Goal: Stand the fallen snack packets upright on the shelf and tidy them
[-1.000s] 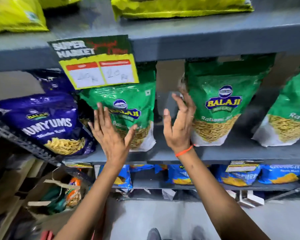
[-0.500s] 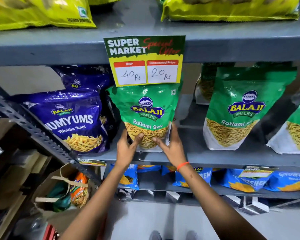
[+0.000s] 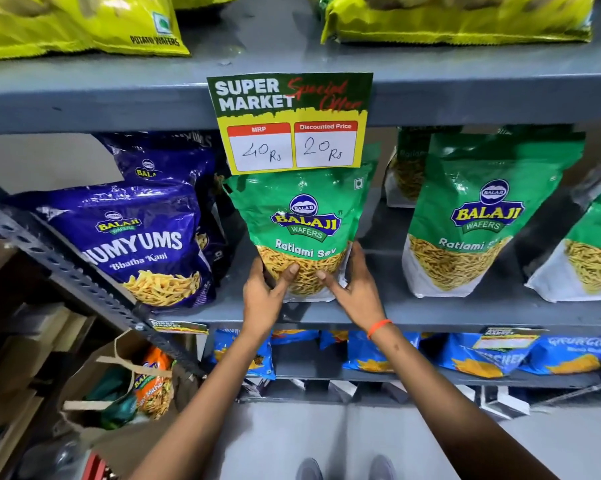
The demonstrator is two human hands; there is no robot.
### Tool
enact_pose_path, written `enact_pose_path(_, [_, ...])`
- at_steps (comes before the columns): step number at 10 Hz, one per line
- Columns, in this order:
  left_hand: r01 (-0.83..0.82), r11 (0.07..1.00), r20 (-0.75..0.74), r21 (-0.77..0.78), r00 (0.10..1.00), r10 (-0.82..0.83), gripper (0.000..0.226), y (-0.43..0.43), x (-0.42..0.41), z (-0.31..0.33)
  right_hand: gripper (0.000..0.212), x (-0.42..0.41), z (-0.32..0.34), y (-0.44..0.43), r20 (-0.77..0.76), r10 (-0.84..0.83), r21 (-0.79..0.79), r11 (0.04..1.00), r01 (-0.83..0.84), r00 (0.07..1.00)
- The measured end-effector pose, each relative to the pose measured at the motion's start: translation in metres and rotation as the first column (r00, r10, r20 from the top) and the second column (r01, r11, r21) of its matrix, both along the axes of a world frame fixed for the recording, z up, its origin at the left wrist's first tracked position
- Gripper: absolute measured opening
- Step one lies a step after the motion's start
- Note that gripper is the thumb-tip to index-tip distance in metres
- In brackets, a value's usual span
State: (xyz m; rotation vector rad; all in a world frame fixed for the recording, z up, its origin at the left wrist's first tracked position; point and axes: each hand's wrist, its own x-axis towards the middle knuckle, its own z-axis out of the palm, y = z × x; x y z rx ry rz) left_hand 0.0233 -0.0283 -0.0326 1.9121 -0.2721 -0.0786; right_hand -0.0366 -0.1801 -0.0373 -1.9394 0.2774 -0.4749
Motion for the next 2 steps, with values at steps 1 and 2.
enact_pose_path(1, [-0.036, 0.999, 0.051, 0.032, 0.998, 0.034, 0.062, -0.004, -0.009, 0.005, 0.075, -0.006, 0.005, -0.006, 0.006, -0.021, -0.036, 0.999, 0.021, 1.0])
enact_pose_path(2, [-0.147, 0.953, 0.127, 0.265, 0.985, 0.116, 0.071, -0.01, -0.032, 0.016, 0.074, -0.022, 0.02, -0.019, -0.076, -0.069, -0.197, 0.979, 0.053, 0.995])
